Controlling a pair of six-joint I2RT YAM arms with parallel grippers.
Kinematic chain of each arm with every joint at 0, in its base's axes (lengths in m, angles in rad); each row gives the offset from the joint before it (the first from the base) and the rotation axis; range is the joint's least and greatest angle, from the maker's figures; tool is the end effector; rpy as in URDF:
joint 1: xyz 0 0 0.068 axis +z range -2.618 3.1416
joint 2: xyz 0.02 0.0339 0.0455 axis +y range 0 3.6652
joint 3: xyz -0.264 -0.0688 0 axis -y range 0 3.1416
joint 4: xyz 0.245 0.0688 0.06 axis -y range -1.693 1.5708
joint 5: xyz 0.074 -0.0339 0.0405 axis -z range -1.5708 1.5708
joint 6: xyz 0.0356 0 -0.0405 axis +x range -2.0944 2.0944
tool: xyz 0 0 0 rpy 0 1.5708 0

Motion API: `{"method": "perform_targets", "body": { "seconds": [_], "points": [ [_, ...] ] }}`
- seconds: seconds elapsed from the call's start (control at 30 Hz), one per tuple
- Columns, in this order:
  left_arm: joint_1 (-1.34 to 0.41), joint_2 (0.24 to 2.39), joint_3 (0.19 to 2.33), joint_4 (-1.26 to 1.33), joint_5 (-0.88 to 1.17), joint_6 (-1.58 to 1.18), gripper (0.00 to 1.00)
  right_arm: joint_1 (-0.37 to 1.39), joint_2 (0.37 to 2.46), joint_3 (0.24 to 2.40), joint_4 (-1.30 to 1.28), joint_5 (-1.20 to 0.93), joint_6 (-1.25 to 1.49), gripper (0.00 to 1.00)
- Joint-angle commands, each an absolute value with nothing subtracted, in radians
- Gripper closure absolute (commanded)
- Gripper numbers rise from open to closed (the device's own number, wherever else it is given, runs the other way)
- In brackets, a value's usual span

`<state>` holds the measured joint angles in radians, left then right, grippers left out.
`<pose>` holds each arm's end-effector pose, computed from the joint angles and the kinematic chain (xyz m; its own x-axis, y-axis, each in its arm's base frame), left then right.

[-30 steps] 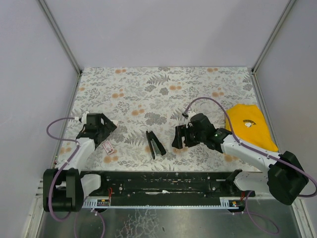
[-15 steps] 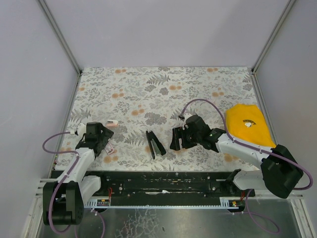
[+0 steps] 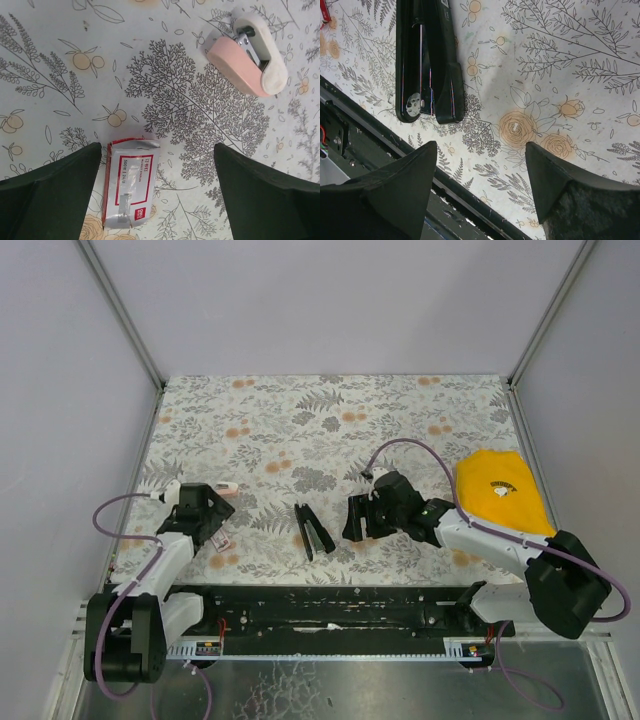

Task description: Load the staples into the stapler

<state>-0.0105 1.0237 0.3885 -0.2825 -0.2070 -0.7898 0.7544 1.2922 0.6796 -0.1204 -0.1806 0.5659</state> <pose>0.1817 0.0054 0.1555 -0.4777 -0.6901 -0.5437 -0.6447 0.6958 -0.3166 0.1875 0.1850 0.2026 -0.8249 -0.0515 -0.5629 -0.3894 0.7736 0.4999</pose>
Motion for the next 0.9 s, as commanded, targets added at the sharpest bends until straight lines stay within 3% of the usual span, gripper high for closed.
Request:
{"method": "perform_targets", "body": {
  "seconds": [0.0,0.13,0.3,0.5,0.77,0.87],
  "points": [
    [-0.048,1.058,0.383,-0.254,-0.164,-0.714,0.08,0.789,1.323,0.726,-0.076,-0.127,0.578,0.23],
    [-0.133,1.091,0.387,-0.230,-0.169,-0.703,0.12,0.866,1.411,0.826,-0.142,-0.012,0.554,0.22],
    [-0.230,1.149,0.407,-0.212,-0.185,-0.698,0.14,0.986,1.528,0.966,-0.191,0.157,0.550,0.09],
    [-0.352,1.190,0.438,-0.196,-0.193,-0.719,0.17,1.070,1.690,1.117,-0.254,0.295,0.551,0.02],
    [-0.357,1.099,0.425,-0.210,-0.228,-0.734,0.08,1.093,1.873,1.252,-0.303,0.376,0.521,0.00],
    [-0.347,1.042,0.438,-0.248,-0.252,-0.721,0.06,1.095,1.917,1.283,-0.322,0.388,0.501,0.04]
  ]
}}
